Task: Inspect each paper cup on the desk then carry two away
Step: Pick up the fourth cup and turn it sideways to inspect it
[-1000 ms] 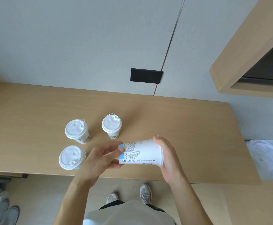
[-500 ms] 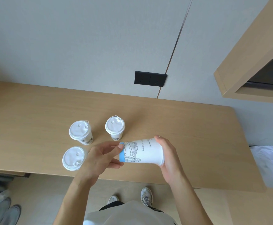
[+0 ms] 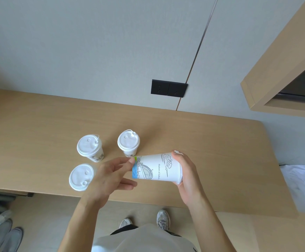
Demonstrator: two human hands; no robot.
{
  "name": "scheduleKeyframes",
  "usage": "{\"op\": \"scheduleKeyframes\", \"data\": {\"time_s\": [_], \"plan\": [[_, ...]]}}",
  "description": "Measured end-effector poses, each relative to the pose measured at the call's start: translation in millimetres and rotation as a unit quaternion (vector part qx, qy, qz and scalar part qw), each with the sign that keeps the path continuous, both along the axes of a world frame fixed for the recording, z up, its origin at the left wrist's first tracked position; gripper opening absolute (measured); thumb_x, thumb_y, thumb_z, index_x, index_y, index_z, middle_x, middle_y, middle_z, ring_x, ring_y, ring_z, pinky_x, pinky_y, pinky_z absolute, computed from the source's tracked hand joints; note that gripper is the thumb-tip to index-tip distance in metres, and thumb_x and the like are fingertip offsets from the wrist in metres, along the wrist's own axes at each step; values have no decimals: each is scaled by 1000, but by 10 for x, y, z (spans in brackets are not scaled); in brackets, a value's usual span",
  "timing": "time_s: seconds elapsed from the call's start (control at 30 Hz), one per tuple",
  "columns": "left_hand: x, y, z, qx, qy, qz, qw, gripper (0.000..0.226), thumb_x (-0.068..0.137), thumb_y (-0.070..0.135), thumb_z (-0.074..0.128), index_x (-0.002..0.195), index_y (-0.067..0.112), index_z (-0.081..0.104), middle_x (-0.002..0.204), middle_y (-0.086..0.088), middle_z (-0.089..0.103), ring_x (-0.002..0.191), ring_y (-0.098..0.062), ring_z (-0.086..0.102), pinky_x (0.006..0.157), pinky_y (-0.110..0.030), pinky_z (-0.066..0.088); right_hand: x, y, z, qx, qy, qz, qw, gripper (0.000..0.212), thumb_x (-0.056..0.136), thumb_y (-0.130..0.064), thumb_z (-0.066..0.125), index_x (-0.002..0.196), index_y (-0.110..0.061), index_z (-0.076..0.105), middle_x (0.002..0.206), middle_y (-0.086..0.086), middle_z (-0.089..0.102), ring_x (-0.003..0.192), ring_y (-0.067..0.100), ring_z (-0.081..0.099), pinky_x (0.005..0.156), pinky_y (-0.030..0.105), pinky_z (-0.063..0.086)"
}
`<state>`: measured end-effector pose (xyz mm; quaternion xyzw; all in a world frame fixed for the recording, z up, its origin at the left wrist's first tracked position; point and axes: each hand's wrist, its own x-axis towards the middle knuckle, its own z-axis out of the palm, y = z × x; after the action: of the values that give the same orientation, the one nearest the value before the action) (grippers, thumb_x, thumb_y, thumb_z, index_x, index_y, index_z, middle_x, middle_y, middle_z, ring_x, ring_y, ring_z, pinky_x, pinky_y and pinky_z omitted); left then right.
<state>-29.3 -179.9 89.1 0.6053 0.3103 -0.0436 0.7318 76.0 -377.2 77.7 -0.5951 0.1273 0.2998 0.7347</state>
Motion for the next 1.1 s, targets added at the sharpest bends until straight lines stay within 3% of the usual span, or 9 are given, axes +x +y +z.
{"op": "scheduleKeyframes", "data": {"time_s": [0.2, 0.3, 0.43, 0.5, 0.63, 0.73, 0.87, 1.0, 1.1], "plan": [[-15, 30, -4, -25, -15, 1, 1000, 37, 90, 24, 80, 125, 17, 70, 120, -7, 76, 88, -40, 78, 78, -37, 66, 2, -29, -1, 16, -7, 6, 1000, 35, 75, -39, 74, 108, -27, 69, 95, -4, 71, 93, 19, 68, 79, 35, 49], [7, 3, 31, -14, 0, 5, 1000, 31, 95, 31, 70, 122, 16, 71, 115, -5, 77, 82, -40, 79, 75, -38, 66, -10, -18, -1, 17, -6, 10, 1000, 42, 73, -42, 77, 111, -26, 69, 100, 0, 71, 97, 21, 69, 82, 37, 50], [-2, 17, 28, -19, -31, 4, 999, 31, 94, 17, 73, 125, 17, 70, 122, -5, 76, 89, -42, 78, 81, -37, 65, -2, -31, 0, 21, -10, 15, 1000, 50, 68, -45, 78, 113, -25, 69, 103, 0, 70, 98, 20, 69, 84, 38, 50], [5, 8, 39, -15, -24, 8, 1000, 27, 95, 22, 71, 122, 18, 71, 117, -5, 77, 88, -40, 78, 81, -38, 65, 3, -44, -5, 21, -9, 20, 1000, 53, 66, -48, 79, 113, -26, 69, 104, -1, 70, 98, 19, 69, 84, 38, 50], [15, -23, 43, -3, -20, 4, 1000, 26, 95, 26, 70, 119, 16, 73, 110, -7, 80, 89, -38, 78, 82, -39, 65, -7, -66, 10, 27, -14, 29, 999, 39, 75, -41, 75, 109, -24, 69, 100, -1, 70, 96, 19, 68, 83, 37, 51], [4, -33, 43, -8, -40, 3, 999, 33, 89, 21, 75, 122, 18, 72, 118, -6, 78, 99, -34, 77, 89, -41, 63, 1, -87, 6, 20, -6, 18, 1000, 47, 68, -47, 78, 111, -29, 71, 106, -4, 70, 102, 16, 67, 89, 41, 52], [12, -67, 55, -1, -23, -4, 1000, 28, 93, 27, 72, 119, 17, 72, 107, -7, 81, 89, -39, 78, 79, -34, 65, -5, -101, -11, 13, -8, 18, 1000, 54, 65, -51, 78, 113, -29, 72, 111, -3, 70, 111, 20, 66, 95, 46, 52], [-10, -67, 47, -4, -49, -12, 999, 41, 86, 24, 82, 125, 20, 70, 120, -1, 78, 106, -26, 76, 89, -39, 63, 3, -117, -29, 5, -3, 0, 1000, 57, 63, -52, 80, 115, -30, 74, 128, 4, 72, 129, 26, 63, 104, 50, 50], [9, -95, 71, -7, -28, 7, 1000, 35, 88, 32, 76, 120, 20, 72, 110, 0, 80, 92, -34, 79, 82, -37, 64, 17, -142, -40, 13, 4, -9, 1000, 61, 63, -50, 81, 118, -26, 73, 129, 8, 72, 131, 32, 62, 97, 45, 52]]}}
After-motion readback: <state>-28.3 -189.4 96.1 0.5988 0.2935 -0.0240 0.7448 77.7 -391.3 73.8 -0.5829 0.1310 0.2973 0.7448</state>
